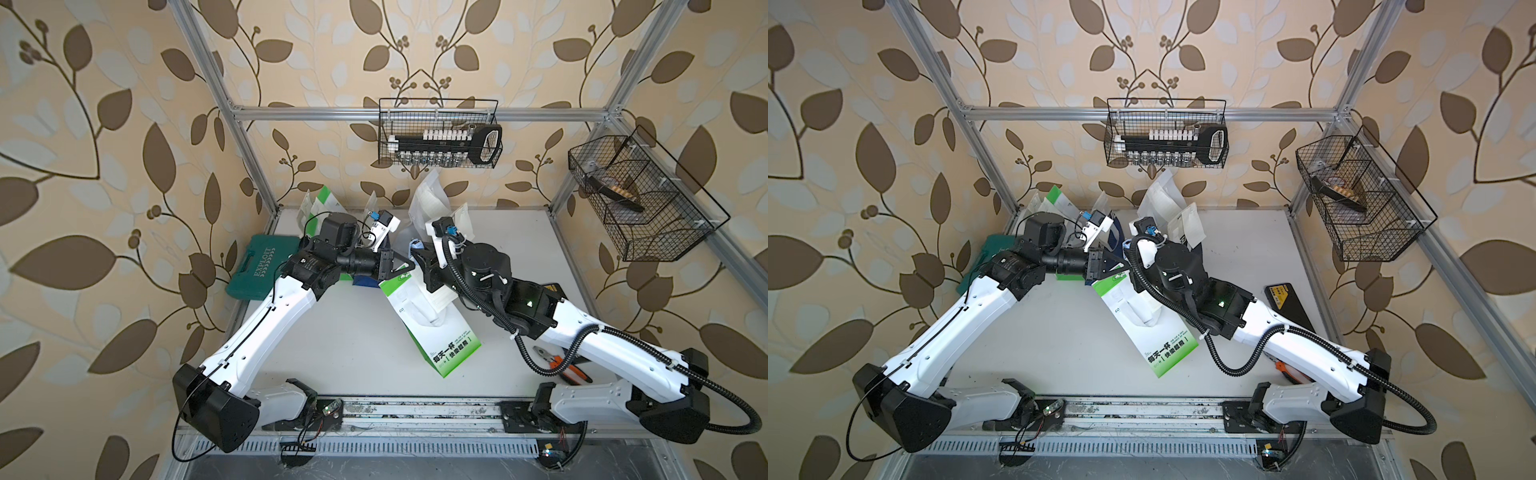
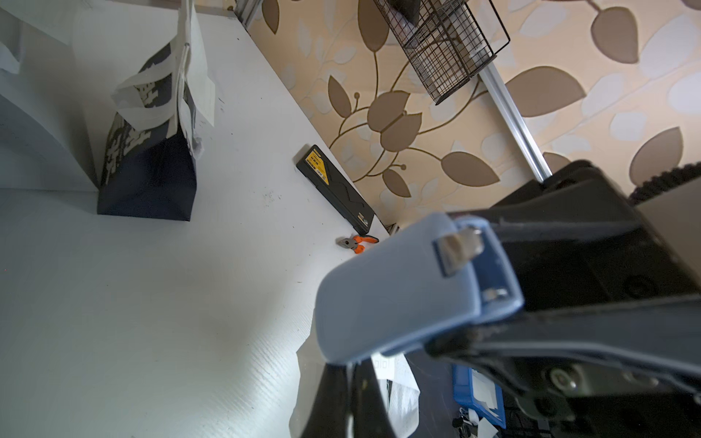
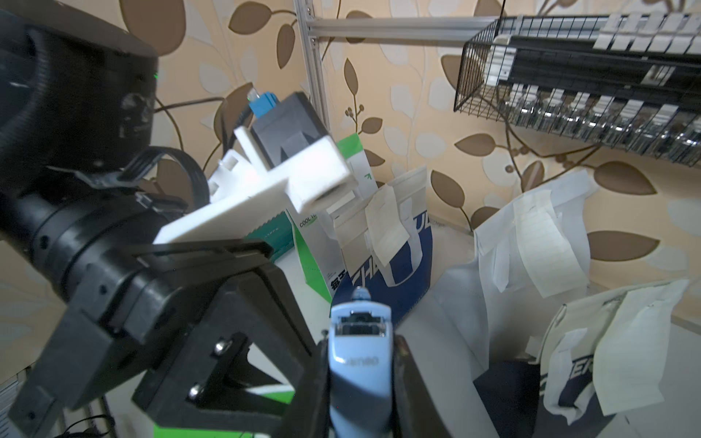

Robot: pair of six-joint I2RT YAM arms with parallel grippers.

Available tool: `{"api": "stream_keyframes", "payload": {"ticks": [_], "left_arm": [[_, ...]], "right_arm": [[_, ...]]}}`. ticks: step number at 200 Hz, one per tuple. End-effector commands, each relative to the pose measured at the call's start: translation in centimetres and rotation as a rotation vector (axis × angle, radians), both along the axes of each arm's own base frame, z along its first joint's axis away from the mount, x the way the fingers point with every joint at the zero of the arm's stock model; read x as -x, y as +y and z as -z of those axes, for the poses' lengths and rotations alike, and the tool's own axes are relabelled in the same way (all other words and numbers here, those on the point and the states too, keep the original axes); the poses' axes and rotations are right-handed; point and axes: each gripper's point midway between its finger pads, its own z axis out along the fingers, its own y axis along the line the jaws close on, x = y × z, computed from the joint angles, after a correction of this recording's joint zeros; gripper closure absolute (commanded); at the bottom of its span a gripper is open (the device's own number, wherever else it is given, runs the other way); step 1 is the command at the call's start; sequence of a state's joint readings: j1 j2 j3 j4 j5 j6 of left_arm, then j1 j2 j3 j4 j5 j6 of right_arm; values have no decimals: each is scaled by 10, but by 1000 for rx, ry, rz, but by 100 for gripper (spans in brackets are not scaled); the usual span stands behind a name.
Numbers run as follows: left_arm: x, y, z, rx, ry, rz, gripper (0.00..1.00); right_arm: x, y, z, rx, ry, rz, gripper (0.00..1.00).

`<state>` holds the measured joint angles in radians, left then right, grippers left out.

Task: Staple the receipts to the bags
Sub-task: Place the stapler in the takeout bag.

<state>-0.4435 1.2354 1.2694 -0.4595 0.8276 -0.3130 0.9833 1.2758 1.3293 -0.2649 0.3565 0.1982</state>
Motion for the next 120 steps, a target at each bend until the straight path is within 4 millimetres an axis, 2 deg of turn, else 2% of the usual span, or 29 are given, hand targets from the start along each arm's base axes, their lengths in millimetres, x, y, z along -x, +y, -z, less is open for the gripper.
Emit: {"api": "stream_keyframes", "payload": {"ticks": [1, 55, 120], "left_arm": [[2, 10, -27, 14, -176, -36, 100], [9, 9, -29, 7, -272, -21, 100], [11, 12, -27, -9, -380, -45, 100]], "right_arm": [[2, -6, 17, 57, 102, 22, 100], [3, -2, 25, 65, 201, 29, 100], [14, 2, 32, 28, 291, 5, 100]]}}
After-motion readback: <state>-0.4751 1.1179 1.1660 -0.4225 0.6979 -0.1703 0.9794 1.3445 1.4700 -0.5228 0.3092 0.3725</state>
